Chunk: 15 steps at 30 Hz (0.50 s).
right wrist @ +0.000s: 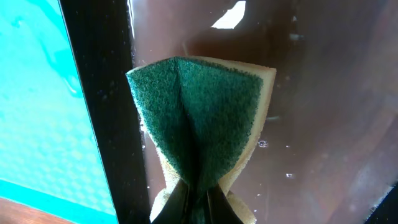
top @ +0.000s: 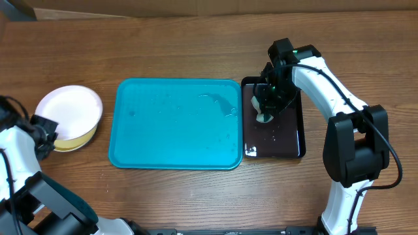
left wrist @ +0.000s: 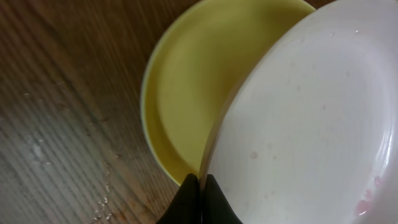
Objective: Clean dirty plates on tray and stack at the side
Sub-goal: 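Lower the sponge into the black tray and release it with the right gripper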
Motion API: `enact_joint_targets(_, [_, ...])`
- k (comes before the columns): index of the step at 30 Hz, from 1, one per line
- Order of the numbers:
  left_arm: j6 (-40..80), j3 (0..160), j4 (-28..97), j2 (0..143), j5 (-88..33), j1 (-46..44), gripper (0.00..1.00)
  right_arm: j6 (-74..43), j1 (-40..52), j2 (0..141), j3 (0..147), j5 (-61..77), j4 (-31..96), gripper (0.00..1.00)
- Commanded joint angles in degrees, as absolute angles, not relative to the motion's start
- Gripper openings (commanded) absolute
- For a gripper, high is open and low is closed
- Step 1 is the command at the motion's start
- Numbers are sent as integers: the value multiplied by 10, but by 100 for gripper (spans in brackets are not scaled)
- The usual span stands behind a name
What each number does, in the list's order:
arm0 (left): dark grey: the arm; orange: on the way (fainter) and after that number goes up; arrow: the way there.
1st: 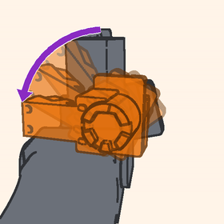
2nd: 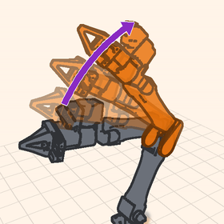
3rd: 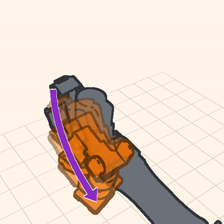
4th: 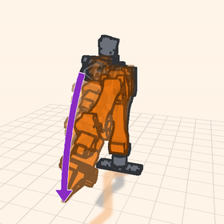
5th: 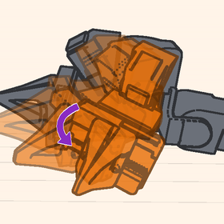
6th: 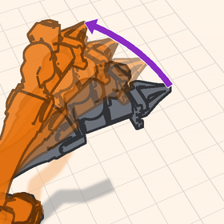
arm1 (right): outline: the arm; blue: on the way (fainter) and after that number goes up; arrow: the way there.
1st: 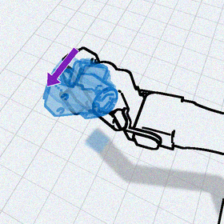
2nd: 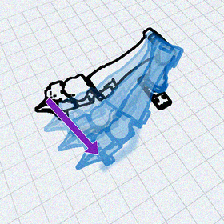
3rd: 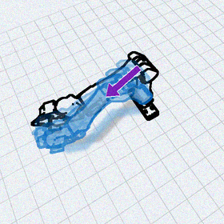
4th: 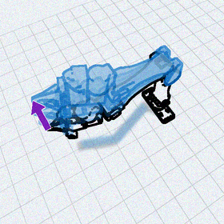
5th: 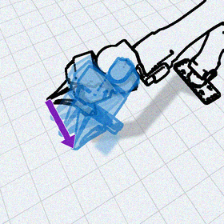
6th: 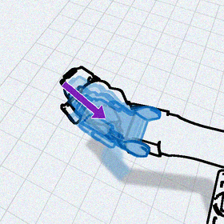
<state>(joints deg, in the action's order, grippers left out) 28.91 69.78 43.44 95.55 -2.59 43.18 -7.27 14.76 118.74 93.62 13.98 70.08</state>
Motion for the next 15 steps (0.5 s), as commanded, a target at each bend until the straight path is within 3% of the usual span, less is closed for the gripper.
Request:
enact_joint_targets(1, [306, 694, 431, 956, 1, 446, 4, -74, 148, 1186, 937, 135, 700, 4])
enact_joint_targets(13, [309, 689, 414, 1011, 17, 447, 5, -74, 148, 1186, 936, 121, 699, 4])
enact_joint_targets(15, [309, 689, 410, 1013, 10, 447, 17, -74, 148, 1186, 936, 112, 698, 6])
